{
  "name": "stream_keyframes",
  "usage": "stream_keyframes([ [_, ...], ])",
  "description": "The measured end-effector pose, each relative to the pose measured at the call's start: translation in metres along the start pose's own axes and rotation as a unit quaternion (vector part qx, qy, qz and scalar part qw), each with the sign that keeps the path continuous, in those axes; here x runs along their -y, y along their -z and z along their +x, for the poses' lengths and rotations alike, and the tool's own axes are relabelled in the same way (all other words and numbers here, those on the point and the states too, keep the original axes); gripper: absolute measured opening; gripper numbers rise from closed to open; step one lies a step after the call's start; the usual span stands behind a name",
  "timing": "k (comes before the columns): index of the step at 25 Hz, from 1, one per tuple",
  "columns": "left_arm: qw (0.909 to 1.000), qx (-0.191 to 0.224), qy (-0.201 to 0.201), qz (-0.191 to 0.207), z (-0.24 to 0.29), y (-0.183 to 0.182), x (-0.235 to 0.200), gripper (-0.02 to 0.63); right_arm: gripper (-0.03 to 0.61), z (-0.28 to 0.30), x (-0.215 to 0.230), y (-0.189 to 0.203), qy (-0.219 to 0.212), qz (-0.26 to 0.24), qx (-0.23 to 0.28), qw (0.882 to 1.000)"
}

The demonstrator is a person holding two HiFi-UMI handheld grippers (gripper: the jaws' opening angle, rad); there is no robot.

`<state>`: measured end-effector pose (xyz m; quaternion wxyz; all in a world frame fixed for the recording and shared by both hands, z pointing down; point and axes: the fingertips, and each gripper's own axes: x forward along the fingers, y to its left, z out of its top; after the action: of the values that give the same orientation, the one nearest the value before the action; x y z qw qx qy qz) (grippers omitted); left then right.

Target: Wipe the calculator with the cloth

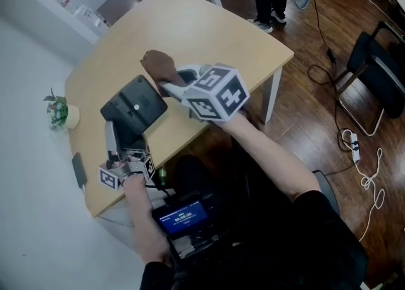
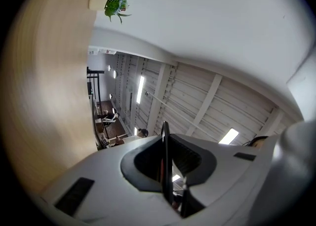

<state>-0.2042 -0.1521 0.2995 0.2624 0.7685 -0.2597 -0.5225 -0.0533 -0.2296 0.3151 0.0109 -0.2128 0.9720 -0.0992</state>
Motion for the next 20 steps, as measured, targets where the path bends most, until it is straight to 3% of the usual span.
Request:
stream_keyframes([
  [3, 1.0000, 0.000, -0.002, -0.004, 0.004, 0.004, -0.002, 0.060, 0.058, 0.003, -0.051, -0.024, -0.065, -0.034, 0.031, 0.997],
  [5, 0.9999, 0.002, -0.002, -0.010, 0.006, 0.008, -0.003, 0.060, 0.059, 0.010, -0.083, -0.022, -0.103, -0.064, 0.022, 0.992],
  [7, 0.9999, 0.003, -0.002, -0.013, 0.008, 0.010, -0.001, 0.060, 0.060, 0.020, -0.095, -0.008, -0.109, -0.093, -0.001, 0.990],
  [10, 0.9999, 0.005, -0.002, -0.015, 0.006, 0.010, 0.002, 0.071, 0.060, 0.025, -0.076, 0.005, -0.076, -0.093, -0.019, 0.993],
  [20, 0.9976, 0.051, 0.008, -0.045, -0.006, -0.005, -0.002, 0.057, 0.058, -0.006, 0.032, 0.042, 0.050, -0.001, -0.049, 0.998],
])
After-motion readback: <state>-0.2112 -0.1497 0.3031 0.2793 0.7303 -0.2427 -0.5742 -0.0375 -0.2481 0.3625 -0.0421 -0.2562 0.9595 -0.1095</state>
